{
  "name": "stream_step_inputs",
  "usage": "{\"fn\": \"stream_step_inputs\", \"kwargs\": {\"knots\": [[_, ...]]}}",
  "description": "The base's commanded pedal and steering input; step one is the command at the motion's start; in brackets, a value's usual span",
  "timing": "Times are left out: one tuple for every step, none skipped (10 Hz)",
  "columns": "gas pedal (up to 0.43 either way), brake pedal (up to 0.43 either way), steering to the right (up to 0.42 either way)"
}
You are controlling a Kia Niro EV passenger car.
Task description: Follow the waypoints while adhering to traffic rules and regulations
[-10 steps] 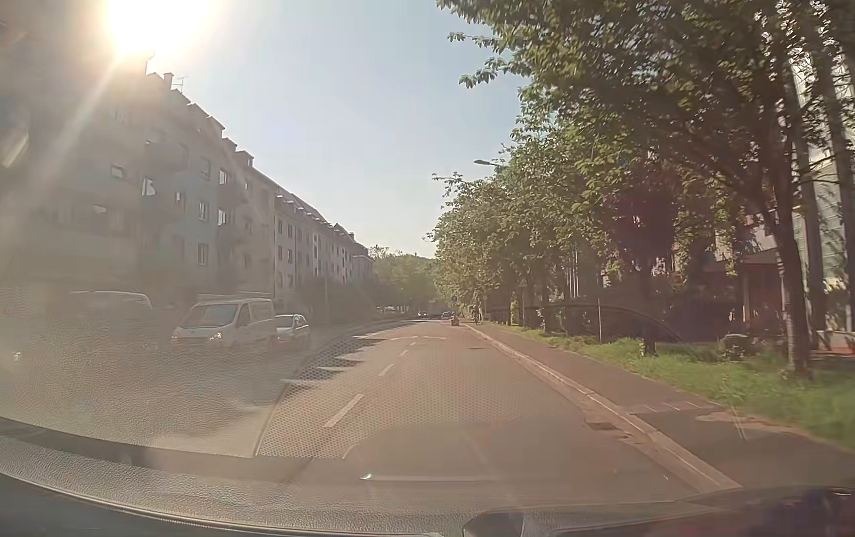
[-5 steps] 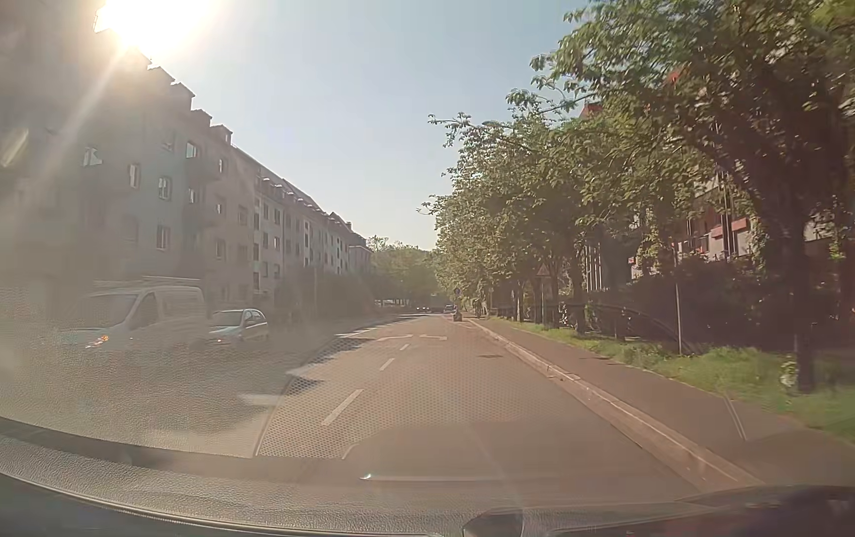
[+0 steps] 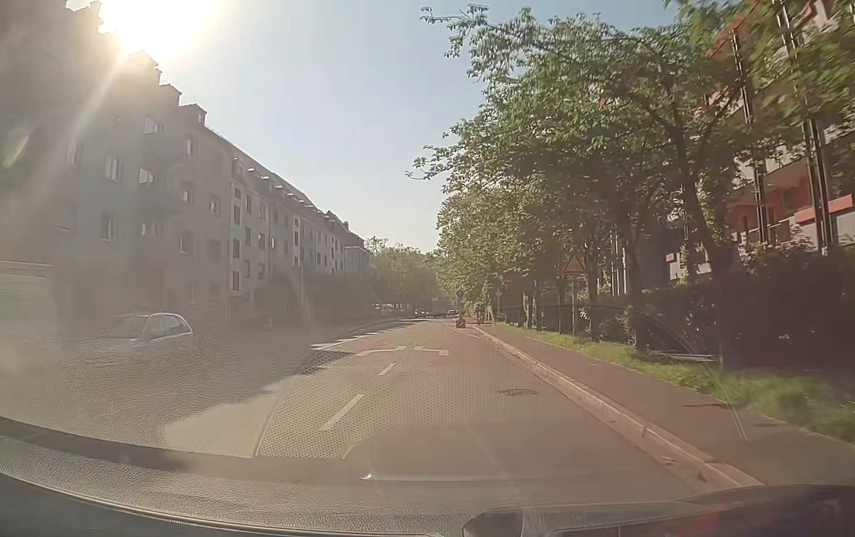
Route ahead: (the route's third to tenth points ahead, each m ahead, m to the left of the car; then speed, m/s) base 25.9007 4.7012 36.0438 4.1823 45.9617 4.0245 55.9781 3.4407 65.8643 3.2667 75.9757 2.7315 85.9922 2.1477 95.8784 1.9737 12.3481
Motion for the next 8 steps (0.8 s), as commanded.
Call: {"fn": "stream_step_inputs", "kwargs": {"knots": [[0.087,0.0,-0.003],[0.087,0.0,-0.003],[0.087,0.0,-0.003],[0.087,0.0,-0.004],[0.087,0.0,-0.004],[0.087,0.0,-0.006],[0.087,0.0,-0.008],[0.087,0.0,-0.01]]}}
